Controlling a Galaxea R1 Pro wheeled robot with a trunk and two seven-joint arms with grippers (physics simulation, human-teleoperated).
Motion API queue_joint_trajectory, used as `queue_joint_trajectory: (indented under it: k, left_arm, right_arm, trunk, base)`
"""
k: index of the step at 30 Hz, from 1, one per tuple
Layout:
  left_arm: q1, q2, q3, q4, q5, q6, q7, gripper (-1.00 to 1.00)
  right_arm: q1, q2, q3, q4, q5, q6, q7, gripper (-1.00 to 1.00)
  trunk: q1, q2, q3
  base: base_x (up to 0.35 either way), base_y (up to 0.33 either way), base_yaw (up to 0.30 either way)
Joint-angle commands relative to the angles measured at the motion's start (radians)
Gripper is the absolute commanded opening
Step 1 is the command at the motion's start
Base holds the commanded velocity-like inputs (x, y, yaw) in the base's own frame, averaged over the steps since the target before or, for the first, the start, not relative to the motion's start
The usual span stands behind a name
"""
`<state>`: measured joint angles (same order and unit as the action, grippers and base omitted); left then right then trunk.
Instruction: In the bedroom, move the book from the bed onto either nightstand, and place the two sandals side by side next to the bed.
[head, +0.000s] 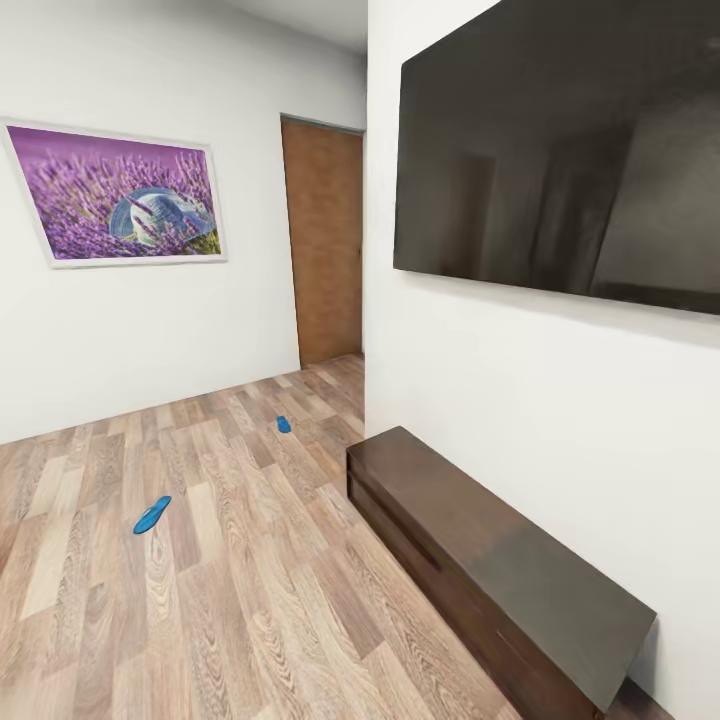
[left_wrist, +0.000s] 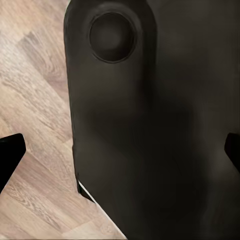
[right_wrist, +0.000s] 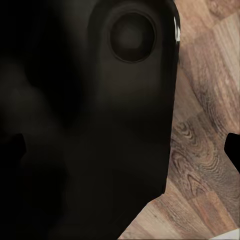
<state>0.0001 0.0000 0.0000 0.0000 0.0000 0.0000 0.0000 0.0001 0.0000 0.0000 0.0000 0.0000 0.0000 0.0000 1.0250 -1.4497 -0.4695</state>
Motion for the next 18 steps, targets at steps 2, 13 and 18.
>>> queue_joint_trajectory:
  k: [2, 13, 18]
  left_arm:
    - [0.002, 0.0, -0.001, -0.003, 0.002, 0.002, -0.002, 1.0]
    - [0.003, 0.0, -0.002, -0.037, 0.002, 0.002, -0.002, 1.0]
    - [0.003, 0.0, -0.002, -0.055, 0.002, 0.002, -0.002, 1.0]
  right_arm:
    - [-0.002, -0.002, -0.005, 0.002, 0.001, 0.004, 0.006, 1.0]
    - [-0.002, -0.002, -0.004, 0.002, 0.004, 0.003, 0.006, 1.0]
    - [-0.002, -0.002, -0.004, 0.002, 0.004, 0.003, 0.006, 1.0]
  trunk:
    - [0.0, 0.0, 0.0]
    - [0.0, 0.0, 0.0]
    - [0.0, 0.0, 0.0]
  base:
    - [0.0, 0.0, 0.0]
    - [0.0, 0.0, 0.0]
    - [0.0, 0.0, 0.0]
